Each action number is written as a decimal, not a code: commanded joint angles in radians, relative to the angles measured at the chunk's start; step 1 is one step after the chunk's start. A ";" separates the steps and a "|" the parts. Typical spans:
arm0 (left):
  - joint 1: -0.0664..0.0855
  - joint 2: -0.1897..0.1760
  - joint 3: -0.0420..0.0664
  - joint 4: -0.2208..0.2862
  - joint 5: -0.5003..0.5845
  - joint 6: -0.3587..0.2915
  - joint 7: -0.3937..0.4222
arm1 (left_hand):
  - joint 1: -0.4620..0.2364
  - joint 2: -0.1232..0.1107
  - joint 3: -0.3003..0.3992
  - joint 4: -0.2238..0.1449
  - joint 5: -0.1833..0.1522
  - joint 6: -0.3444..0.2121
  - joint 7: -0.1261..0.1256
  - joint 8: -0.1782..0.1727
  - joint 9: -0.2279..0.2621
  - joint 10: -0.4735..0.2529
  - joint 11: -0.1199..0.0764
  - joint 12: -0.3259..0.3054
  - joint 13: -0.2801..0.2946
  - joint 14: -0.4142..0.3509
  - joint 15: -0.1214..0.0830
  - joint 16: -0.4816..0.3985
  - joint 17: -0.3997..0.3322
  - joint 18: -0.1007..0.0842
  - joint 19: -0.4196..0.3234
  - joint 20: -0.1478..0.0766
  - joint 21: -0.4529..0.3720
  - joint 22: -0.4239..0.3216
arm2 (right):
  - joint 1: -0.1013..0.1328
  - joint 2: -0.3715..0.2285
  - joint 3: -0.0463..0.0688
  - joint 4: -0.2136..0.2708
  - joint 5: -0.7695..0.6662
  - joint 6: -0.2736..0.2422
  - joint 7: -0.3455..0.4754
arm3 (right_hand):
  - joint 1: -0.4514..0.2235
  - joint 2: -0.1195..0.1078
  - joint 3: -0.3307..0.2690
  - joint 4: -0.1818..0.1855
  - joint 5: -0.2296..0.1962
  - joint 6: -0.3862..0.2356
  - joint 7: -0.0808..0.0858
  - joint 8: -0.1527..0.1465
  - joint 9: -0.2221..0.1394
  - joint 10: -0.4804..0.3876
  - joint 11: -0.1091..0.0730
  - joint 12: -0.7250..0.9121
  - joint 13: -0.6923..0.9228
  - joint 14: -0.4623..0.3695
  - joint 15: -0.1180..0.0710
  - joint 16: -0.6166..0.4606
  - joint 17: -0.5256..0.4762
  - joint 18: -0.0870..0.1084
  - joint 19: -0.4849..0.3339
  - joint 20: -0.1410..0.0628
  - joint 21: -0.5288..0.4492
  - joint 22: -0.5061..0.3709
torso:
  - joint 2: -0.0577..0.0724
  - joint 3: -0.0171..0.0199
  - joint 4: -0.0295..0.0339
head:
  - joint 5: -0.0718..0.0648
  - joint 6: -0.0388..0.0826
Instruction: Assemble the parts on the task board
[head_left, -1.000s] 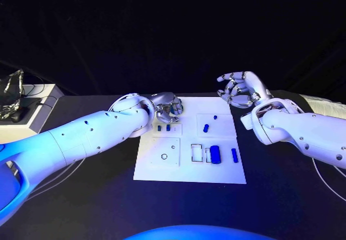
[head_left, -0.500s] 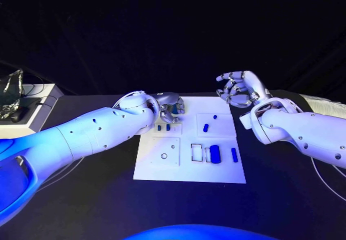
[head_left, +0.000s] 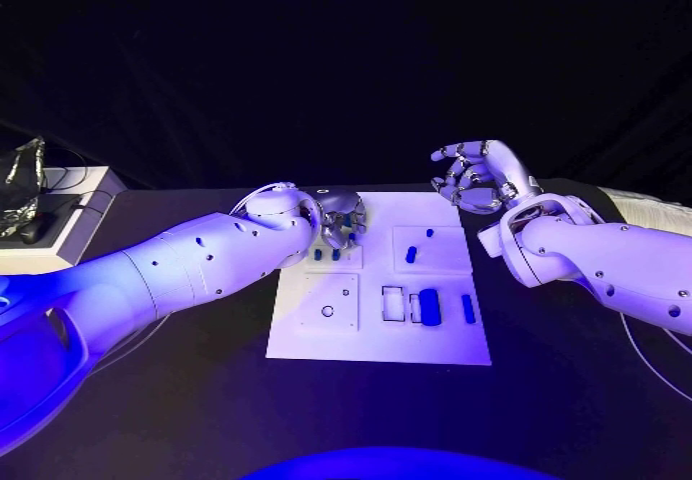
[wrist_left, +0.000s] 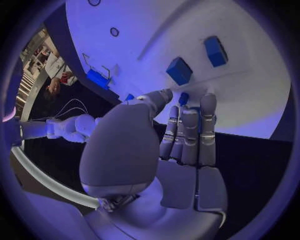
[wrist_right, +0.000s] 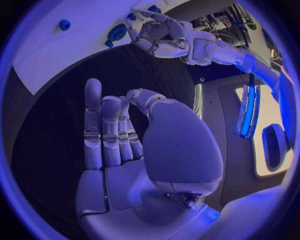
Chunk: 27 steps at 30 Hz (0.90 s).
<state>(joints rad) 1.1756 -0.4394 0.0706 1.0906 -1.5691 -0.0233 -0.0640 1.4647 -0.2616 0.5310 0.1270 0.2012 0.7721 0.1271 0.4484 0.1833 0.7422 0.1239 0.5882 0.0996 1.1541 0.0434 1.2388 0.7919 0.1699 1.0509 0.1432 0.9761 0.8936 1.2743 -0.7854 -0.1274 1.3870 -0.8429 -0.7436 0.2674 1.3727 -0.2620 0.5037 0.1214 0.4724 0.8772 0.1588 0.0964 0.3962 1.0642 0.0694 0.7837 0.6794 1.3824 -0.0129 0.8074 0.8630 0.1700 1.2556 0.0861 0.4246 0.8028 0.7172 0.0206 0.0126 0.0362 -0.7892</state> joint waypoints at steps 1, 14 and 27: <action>0.002 0.007 -0.001 -0.007 -0.023 0.022 -0.015 | 0.002 0.007 0.003 -0.008 0.002 0.011 0.003 -0.008 -0.001 0.013 0.001 -0.005 -0.002 0.007 0.005 0.008 0.002 -0.001 0.008 0.001 0.008 0.004 | 0.000 0.001 0.000 0.002 -0.003 0.006 0.011 | -0.005 -0.002 0.004 -0.004 0.004 0.002 0.008 0.004 0.001 -0.007 0.002 0.007 -0.001 0.005 0.001 -0.004 0.001 0.011 0.006 -0.001 -0.005 0.000 | 0.000 0.0005 0.0019 | -0.002 -0.001; 0.005 0.019 -0.002 -0.030 -0.025 0.025 -0.033 | 0.007 0.020 0.061 -0.022 0.000 0.050 -0.001 -0.041 -0.003 0.077 -0.001 -0.021 -0.015 0.018 0.004 0.034 -0.007 -0.006 0.028 -0.003 0.047 0.038 | 0.000 0.000 0.000 0.003 -0.003 0.006 0.010 | -0.005 -0.002 0.004 -0.004 0.004 0.002 0.008 0.004 0.001 -0.007 0.002 0.007 -0.001 0.005 0.001 -0.004 0.001 0.011 0.006 -0.001 -0.005 0.000 | -0.002 0.0009 0.0016 | -0.003 -0.002; 0.006 0.021 -0.002 -0.038 -0.025 0.017 -0.037 | 0.005 0.035 0.084 -0.040 -0.003 0.077 0.010 -0.056 0.001 0.131 -0.014 -0.007 -0.007 0.051 -0.006 0.071 0.029 -0.015 0.061 -0.010 0.097 0.087 | 0.000 -0.001 0.000 0.004 -0.003 0.006 0.010 | -0.005 -0.002 0.004 -0.004 0.004 0.002 0.008 0.004 0.001 -0.007 0.002 0.007 -0.001 0.005 0.001 -0.004 0.001 0.011 0.006 -0.001 -0.005 0.000 | -0.002 0.0003 0.0023 | -0.003 -0.003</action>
<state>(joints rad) 1.1797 -0.4218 0.0682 1.0526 -1.5870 -0.0112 -0.1004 1.4721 -0.2357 0.6101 0.0896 0.2012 0.8419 0.1397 0.3962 0.1827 0.8689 0.1109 0.5777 0.0913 1.1978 0.0353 1.3054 0.8197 0.1700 1.1056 0.1312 1.0700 0.9776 1.2746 -0.7865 -0.1273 1.3890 -0.8427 -0.7437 0.2674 1.3727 -0.2620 0.5037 0.1214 0.4724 0.8799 0.1615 0.0964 0.3959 1.0642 0.0695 0.7837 0.6796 1.3824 -0.0129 0.8074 0.8627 0.1700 1.2556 0.0861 0.4245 0.8028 0.7153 0.0215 0.0146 0.0330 -0.7926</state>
